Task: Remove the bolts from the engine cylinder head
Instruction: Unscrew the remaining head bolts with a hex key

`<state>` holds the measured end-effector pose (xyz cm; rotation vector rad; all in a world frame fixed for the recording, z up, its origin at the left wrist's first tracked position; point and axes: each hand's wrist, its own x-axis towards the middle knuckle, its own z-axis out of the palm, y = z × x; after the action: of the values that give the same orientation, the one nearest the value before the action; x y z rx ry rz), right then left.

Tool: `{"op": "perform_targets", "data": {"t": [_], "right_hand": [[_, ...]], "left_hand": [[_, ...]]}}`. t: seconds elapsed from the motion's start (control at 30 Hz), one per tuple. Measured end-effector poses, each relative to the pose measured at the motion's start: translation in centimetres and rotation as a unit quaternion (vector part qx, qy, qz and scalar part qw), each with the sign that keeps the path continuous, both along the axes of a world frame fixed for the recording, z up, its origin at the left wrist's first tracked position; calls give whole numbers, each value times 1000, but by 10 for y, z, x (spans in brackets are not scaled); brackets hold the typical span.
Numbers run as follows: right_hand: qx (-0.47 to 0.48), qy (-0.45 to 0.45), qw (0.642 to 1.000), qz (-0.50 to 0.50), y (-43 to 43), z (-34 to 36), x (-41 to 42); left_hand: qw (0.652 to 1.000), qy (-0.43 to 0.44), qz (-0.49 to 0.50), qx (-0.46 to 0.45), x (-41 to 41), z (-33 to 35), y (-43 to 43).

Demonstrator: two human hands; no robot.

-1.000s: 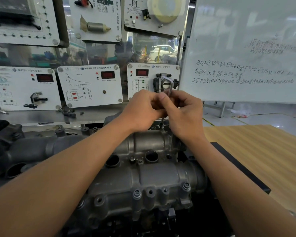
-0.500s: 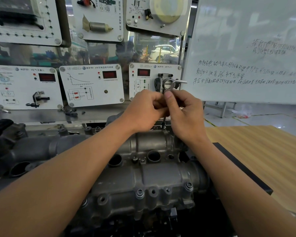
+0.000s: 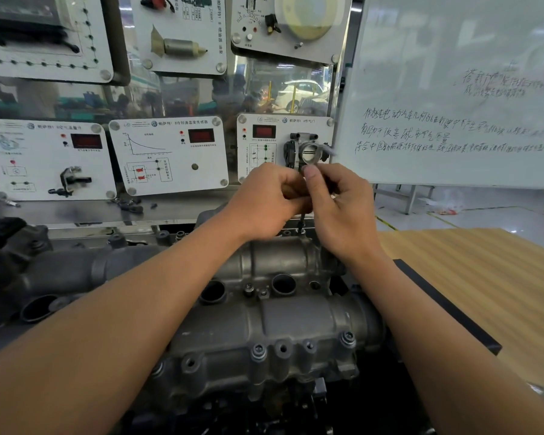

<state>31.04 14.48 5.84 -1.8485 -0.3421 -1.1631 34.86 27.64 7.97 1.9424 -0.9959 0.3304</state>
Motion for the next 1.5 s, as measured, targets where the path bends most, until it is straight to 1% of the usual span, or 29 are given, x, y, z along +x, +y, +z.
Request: {"op": "perform_targets", "data": {"t": [0.07, 0.13, 0.2, 0.27, 0.3, 0.4, 0.5, 0.57, 0.63, 0.7, 0.77, 0.83, 0.93, 1.0, 1.17, 1.23, 1.3, 1.4, 1.5], "right_hand": [[36, -10, 999, -3, 1, 2, -1], [51, -11, 999, -5, 2, 4, -1], [29, -7, 1000, -5, 1, 4, -2], [-17, -6, 1000, -12, 0, 2, -2], [-38, -4, 999, -16, -1, 2, -2], [-58, 7, 998, -21, 1, 2, -4], [-14, -10, 999, -44, 4, 5, -4], [7, -20, 998, -58, 5, 7, -3], [9, -12, 999, -50, 4, 7, -3], [-12, -9, 999, -36, 2, 5, -3], [-35, -8, 999, -34, 1, 4, -3], [-47, -4, 998, -38, 3, 4, -4], [-13, -23, 999, -40, 4, 7, -5], [1, -27, 999, -42, 4, 7, -5], [-20, -14, 999, -31, 1, 4, -3], [-38, -3, 999, -31, 1, 3, -3], [-46, 0, 999, -29, 3, 4, -3], [-8, -19, 999, -32, 4, 4, -3], [8, -22, 999, -31, 1, 3, -1]], "left_hand": [[999, -37, 37, -11, -2, -1, -3], [998, -42, 46, -12, -3, -1, -4], [1000, -7, 11, -3, -2, 1, -2], [999, 31, -27, 14, 0, 2, 1], [999, 32, -29, 23, 1, 1, 2], [999, -20, 12, 22, 1, -2, 0], [997, -61, 51, -15, -2, -4, -5], [995, -74, 66, -15, -2, -5, -6], [997, -63, 54, 3, 1, -4, -5], [1000, -24, 4, 12, 2, -2, -2], [999, 4, -25, 20, 2, -1, 1], [1000, 0, -14, 15, 2, -1, 0], [999, -37, 25, -12, 3, -3, -3], [997, -53, 44, -15, 3, -3, -5], [999, 10, -46, 19, 3, 0, 1], [999, 10, -36, 29, 4, 0, 2], [1000, -12, -5, 13, 2, 0, 0], [998, -39, 37, -14, 0, -3, -4], [999, -34, 30, 11, 1, -2, -4]]}}
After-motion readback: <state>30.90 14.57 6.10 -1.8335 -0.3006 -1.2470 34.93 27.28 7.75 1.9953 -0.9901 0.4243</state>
